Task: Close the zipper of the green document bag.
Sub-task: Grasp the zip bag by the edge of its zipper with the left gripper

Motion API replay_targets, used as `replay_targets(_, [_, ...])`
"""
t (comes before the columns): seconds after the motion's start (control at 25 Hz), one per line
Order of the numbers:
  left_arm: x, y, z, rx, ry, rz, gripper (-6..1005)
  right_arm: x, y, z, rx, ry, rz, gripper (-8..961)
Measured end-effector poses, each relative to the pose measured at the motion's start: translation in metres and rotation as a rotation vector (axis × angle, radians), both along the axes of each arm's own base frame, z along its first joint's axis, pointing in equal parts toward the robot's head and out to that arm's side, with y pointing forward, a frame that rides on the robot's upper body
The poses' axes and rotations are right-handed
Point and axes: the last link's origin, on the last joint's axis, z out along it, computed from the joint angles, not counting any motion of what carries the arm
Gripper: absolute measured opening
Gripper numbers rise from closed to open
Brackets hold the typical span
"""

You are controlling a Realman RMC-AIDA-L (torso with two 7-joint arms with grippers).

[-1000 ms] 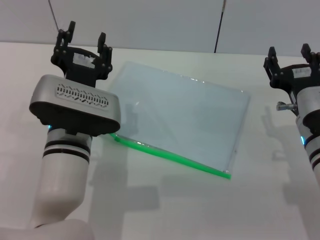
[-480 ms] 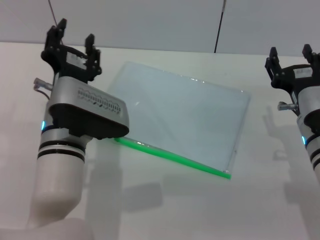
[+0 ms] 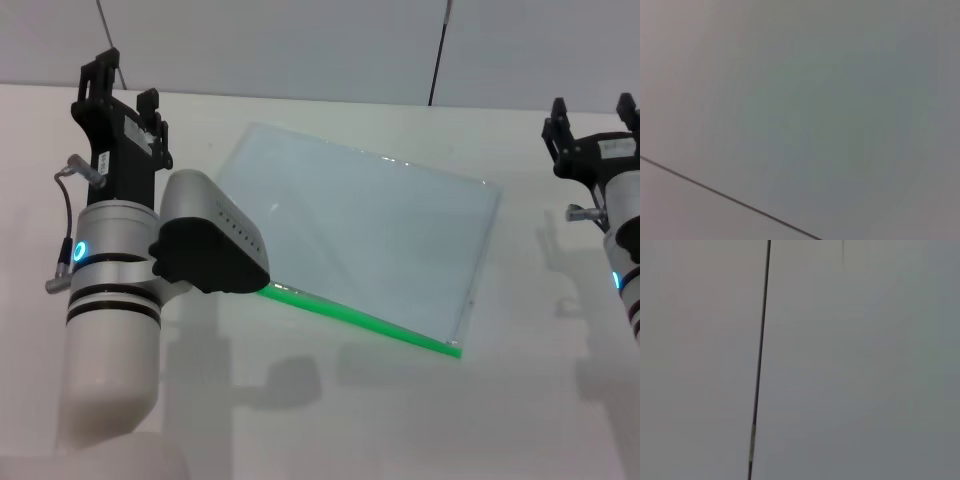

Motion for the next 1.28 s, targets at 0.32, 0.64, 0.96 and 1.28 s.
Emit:
replay_targets(0.32, [-0.008,0.0,-0.002,-0.018,0.069,0.061,613,0.011,0.002,0.004,0.015,0.001,-0.046,729])
replay_targets(0.64, [-0.036,-0.006,-0.014,-0.123,0.163,0.255,613,0.014,0.005,0.009,0.034,0.006,-0.061,729])
replay_targets(0.96, [-0.048,-0.009,-0.02,-0.187,0.254,0.341,612,0.02,0.006,0.011,0.043,0.01,-0.087,729])
replay_targets(1.28, [-0.051,-0.01,-0.038,-0.326,0.295,0.345,610,0.019,0.006,0.011,0.047,0.009,-0.085,728])
